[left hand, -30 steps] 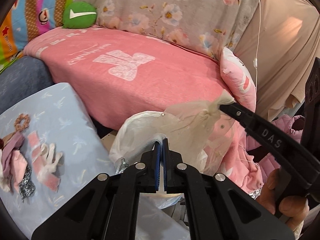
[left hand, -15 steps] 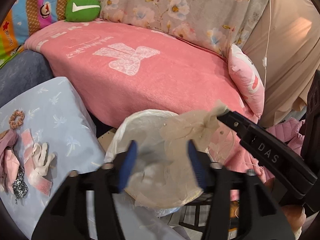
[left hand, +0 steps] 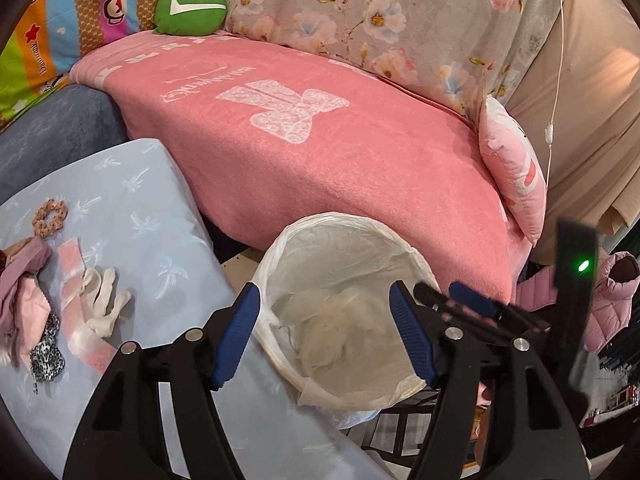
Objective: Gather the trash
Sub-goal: 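Move both grippers back over the remaining items on the table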
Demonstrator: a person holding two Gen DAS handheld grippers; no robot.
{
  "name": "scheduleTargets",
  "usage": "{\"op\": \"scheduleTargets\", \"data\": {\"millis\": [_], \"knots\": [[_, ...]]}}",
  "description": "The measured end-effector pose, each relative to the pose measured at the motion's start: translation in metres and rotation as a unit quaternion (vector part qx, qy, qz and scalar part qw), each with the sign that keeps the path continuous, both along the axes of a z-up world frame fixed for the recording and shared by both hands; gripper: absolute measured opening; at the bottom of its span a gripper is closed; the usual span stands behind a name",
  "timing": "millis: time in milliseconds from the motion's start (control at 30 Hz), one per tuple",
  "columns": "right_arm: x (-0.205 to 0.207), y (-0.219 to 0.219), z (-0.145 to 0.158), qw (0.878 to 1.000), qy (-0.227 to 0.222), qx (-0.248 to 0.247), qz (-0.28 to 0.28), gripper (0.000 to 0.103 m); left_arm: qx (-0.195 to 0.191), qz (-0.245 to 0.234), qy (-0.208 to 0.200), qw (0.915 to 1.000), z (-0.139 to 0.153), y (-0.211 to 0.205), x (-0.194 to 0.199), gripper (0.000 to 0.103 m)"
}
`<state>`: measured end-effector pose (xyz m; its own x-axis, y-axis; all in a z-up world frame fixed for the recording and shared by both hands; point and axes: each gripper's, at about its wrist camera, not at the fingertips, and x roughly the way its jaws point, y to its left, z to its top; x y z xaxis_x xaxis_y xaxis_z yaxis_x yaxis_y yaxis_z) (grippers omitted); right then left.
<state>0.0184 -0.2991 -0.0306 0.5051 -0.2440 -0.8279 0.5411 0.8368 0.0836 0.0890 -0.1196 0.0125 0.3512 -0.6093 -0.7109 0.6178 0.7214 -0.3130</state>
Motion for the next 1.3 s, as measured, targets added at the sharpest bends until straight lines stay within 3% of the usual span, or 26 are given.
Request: {"op": "scheduleTargets", "data": {"millis": [100,233,500,667,767,1067,1300], "knots": [[-0.012,0.006,-0.020,1.000,0.028,0.005,0.005,0.047,0.006,0.008,0.005,0.9999,-0.007,0.009,-0.002,0.064],[-0.025,0.016,-0.023,0.999,0.030,0.004,0.009,0.047,0.012,0.022,0.013,0.9996,-0.015,0.019,-0.003,0.064],[-0.025,0.041,0.009,0.999,-0.002,-0.016,0.028,0.049,0.017,0.054,0.013,0.9983,-0.020,0.044,-0.005,0.064],[-0.019,0.062,0.027,0.998,-0.019,-0.022,0.049,0.052,0.022,0.084,-0.002,0.9963,-0.017,0.065,-0.004,0.076],[-0.015,0.081,0.035,0.997,-0.026,-0.027,0.065,0.053,0.024,0.102,-0.005,0.9945,-0.017,0.082,-0.001,0.077],[0.005,0.129,0.050,0.993,-0.041,-0.036,0.107,0.057,0.034,0.165,-0.012,0.9856,-0.024,0.143,0.014,0.081],[0.028,0.173,0.052,0.987,-0.043,-0.038,0.148,0.057,0.056,0.223,-0.019,0.9730,-0.033,0.201,0.027,0.081]]}}
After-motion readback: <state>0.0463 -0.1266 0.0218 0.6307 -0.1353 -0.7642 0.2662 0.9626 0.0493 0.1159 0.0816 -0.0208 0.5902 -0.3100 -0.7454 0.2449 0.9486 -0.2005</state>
